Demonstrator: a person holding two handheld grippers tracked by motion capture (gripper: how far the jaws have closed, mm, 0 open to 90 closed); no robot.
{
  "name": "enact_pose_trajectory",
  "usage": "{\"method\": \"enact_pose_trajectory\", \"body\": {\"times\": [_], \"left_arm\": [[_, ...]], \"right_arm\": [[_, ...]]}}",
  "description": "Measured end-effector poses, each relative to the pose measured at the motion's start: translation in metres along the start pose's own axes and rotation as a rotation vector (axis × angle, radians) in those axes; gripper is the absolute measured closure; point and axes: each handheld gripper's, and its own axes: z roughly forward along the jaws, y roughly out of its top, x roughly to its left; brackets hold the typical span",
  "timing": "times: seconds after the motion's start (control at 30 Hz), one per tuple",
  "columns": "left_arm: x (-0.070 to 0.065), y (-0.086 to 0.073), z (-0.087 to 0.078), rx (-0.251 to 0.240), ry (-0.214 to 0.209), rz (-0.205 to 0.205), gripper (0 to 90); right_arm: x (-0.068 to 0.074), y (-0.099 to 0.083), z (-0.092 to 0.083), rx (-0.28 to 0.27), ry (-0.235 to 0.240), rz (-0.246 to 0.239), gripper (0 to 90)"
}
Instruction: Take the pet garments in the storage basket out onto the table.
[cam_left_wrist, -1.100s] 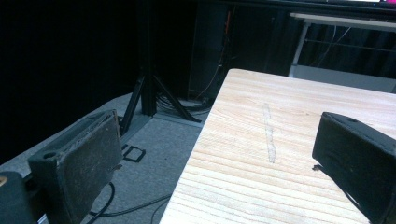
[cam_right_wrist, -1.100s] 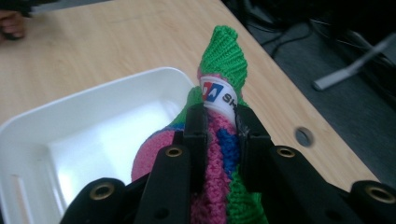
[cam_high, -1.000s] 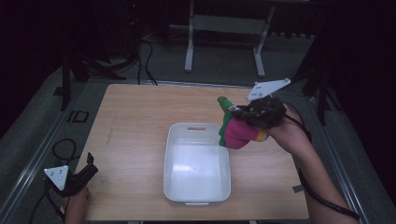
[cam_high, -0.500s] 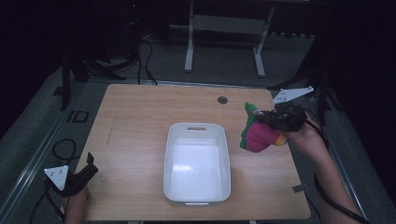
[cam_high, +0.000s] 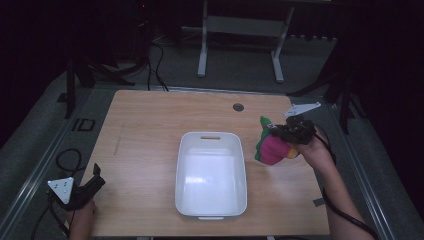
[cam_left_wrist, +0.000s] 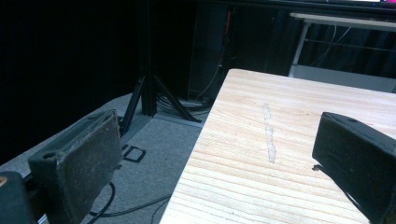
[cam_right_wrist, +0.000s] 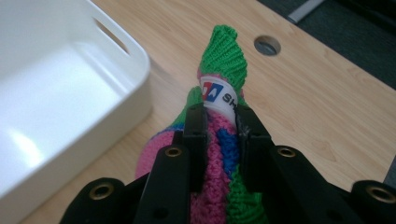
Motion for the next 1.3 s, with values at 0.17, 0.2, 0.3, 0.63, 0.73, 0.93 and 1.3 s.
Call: {"method": "enact_pose_trajectory", "body": {"times": [0.17, 0.2, 0.3, 0.63, 0.73, 0.93, 1.3], "left_arm": [[0.000, 0.000, 0.000, 0.000, 0.000, 0.000, 1.8], [0.000, 0.000, 0.000, 0.000, 0.000, 0.000, 1.8], [0.000, 0.000, 0.000, 0.000, 0.000, 0.000, 1.8], [0.000, 0.000, 0.000, 0.000, -0.001, 0.000, 1.9], [0.000, 0.000, 0.000, 0.001, -0.001, 0.001, 1.9], [0.000, 0.000, 0.000, 0.000, 0.001, 0.002, 1.8], [0.000, 0.000, 0.000, 0.001, -0.001, -0.001, 1.9]], "right_arm": [[0.000, -0.015, 0.027, 0.018, -0.006, 0.015, 76.9], [0.001, -0.019, 0.034, 0.027, -0.004, 0.020, 76.9], [0.004, -0.027, 0.049, 0.050, -0.005, 0.025, 76.9], [0.013, -0.058, 0.084, 0.072, 0.027, 0.060, 76.6], [0.013, -0.070, 0.094, 0.081, 0.036, 0.086, 76.3], [0.014, -0.087, 0.111, 0.097, 0.046, 0.119, 75.0], [0.019, -0.078, 0.097, 0.084, 0.034, 0.115, 39.5]]}}
